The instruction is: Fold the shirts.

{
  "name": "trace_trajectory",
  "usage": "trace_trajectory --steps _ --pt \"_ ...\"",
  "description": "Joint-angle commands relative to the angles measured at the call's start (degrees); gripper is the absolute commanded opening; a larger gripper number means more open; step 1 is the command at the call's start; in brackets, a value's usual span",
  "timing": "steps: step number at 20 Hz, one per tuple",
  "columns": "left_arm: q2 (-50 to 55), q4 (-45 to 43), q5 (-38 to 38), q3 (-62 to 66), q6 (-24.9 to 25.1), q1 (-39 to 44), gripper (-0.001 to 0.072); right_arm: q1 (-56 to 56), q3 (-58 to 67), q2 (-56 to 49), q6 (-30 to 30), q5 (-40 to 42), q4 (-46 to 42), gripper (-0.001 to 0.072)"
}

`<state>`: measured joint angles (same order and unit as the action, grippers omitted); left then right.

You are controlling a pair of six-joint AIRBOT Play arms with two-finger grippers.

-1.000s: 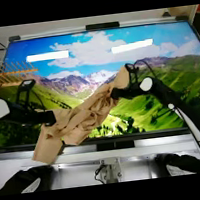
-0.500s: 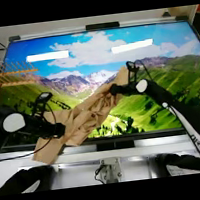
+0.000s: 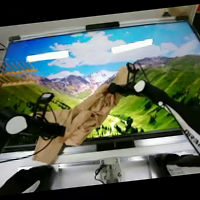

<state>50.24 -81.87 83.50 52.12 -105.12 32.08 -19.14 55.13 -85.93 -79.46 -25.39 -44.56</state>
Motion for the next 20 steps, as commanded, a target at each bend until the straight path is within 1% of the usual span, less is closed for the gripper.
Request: trace_trajectory --steps 1,4,5,6,8,9,11,12,15,17,20 --pt "-1.1 -0.2 -0.1 0.0 0.5 0.1 0.0054 0.0 0.0 -2.2 1.0 0.6 6.3 0.0581" --pt "-1.7 -0.3 -0.2 0.0 0.5 0.1 0.0054 0.0 0.0 -2.6 1.4 0.5 7.6 0.0284" --pt "-1.7 -0.4 -0.6 0.0 0.5 0.1 0.0054 0.0 0.0 -2.6 1.4 0.3 8.5 0.0102" --pt "-1.7 -0.5 -1.3 0.0 0.5 0.1 0.0054 0.0 0.0 -2.5 1.9 0.0 9.4 0.0061" --pt "-1.7 -0.5 -3.1 0.0 0.5 0.1 0.0054 0.0 0.0 -1.3 5.3 -1.4 11.3 0.0060" --pt "-1.7 -0.5 -4.0 0.1 0.5 0.1 0.0054 0.0 0.0 0.5 8.4 -2.3 11.0 0.0060" --pt "-1.7 -1.0 -4.9 1.5 0.6 -0.3 0.0054 0.2 0.0 5.9 15.3 -3.0 10.9 0.0060" --pt "-1.7 -1.2 -5.0 3.1 1.2 -0.8 0.0054 0.5 0.0 9.4 17.1 -2.6 10.4 0.0060" --pt "-1.7 -2.0 -7.2 11.3 2.1 -3.5 0.0054 1.9 0.0 20.1 17.2 -1.3 7.4 0.0059" --pt "-1.7 -2.0 -11.1 18.5 2.5 -5.8 0.0053 3.4 0.0 27.5 17.2 0.5 6.3 0.0060" --pt "-1.7 -1.9 -23.6 31.3 2.4 -7.5 0.0053 6.3 2.1 38.8 17.2 5.4 6.3 0.0060"
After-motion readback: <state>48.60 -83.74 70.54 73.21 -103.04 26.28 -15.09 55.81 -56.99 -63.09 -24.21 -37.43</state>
